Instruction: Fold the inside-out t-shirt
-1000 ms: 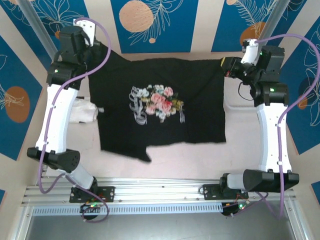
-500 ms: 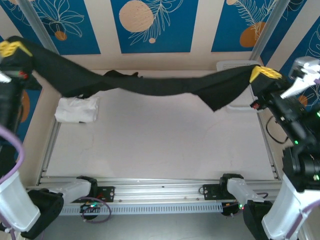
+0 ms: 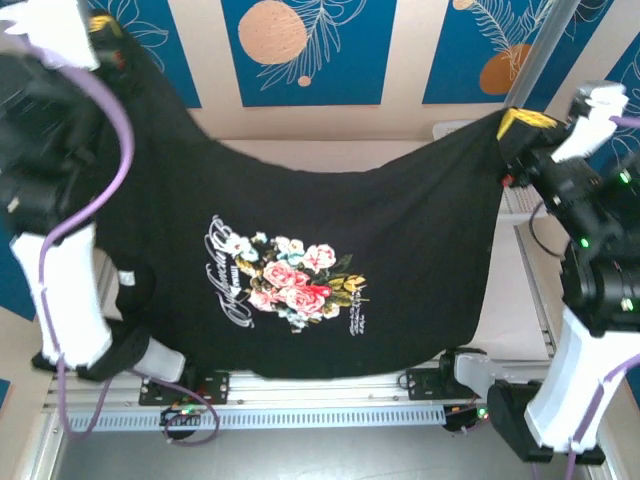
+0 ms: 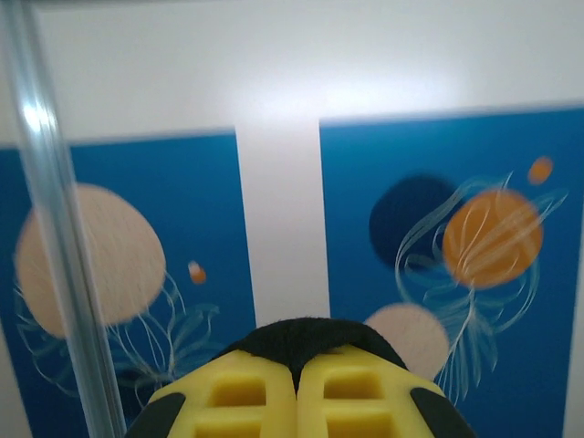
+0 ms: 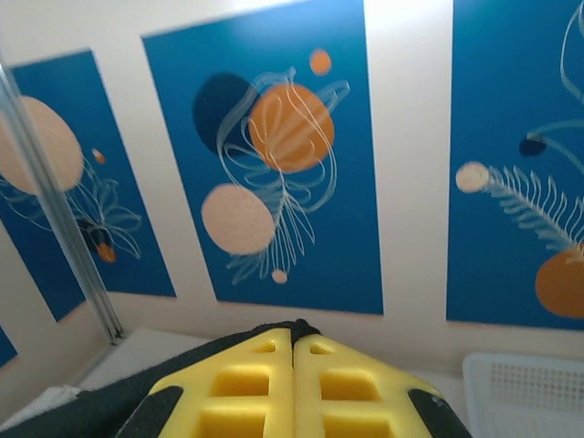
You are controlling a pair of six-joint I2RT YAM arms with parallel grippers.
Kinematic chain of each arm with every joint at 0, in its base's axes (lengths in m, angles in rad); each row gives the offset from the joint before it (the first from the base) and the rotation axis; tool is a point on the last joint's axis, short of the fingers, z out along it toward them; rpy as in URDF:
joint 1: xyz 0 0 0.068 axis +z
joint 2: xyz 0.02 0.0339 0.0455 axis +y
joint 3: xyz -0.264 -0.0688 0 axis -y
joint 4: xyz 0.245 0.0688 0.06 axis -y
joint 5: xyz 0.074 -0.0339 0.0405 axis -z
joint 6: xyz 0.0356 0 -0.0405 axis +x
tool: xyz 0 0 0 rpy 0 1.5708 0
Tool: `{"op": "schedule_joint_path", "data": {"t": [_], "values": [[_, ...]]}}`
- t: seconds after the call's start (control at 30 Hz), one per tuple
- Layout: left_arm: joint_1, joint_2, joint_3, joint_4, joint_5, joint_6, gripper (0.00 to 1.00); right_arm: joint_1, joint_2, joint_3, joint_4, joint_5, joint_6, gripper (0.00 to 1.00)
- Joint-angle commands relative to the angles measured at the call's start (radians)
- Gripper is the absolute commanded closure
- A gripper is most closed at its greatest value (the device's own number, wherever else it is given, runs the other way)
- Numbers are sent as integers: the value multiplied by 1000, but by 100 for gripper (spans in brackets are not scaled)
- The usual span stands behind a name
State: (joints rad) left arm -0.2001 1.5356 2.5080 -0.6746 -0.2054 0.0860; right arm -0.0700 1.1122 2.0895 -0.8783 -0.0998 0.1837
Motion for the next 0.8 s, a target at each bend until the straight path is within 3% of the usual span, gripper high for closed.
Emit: {"op": "schedule_joint_path", "data": {"t": [0.0,0.27,0.4,0.43,0.5,0.57,0.63,0.7,0.77], "values": [[59,152,-6,-16,24,-18,100,1,116,-104,90,41,-38,100],[75,513,-109,140,79,-19,100,47,489,-307,367,36,-16,100],[77,772,-78,275,86,-47,100,73,862,-179,437,35,24,100],[77,849,-26,293,80,-53,95,77,977,-83,412,35,36,98],[82,994,105,281,73,-72,67,85,1178,133,327,50,50,93],[85,1076,196,266,71,-94,60,91,1342,360,221,57,57,83],[86,1077,178,275,72,-104,49,103,1446,546,128,71,48,73],[86,1039,129,270,82,-110,42,118,1440,553,88,111,17,67],[85,971,40,265,104,-141,37,133,1371,446,97,148,-5,66]]}}
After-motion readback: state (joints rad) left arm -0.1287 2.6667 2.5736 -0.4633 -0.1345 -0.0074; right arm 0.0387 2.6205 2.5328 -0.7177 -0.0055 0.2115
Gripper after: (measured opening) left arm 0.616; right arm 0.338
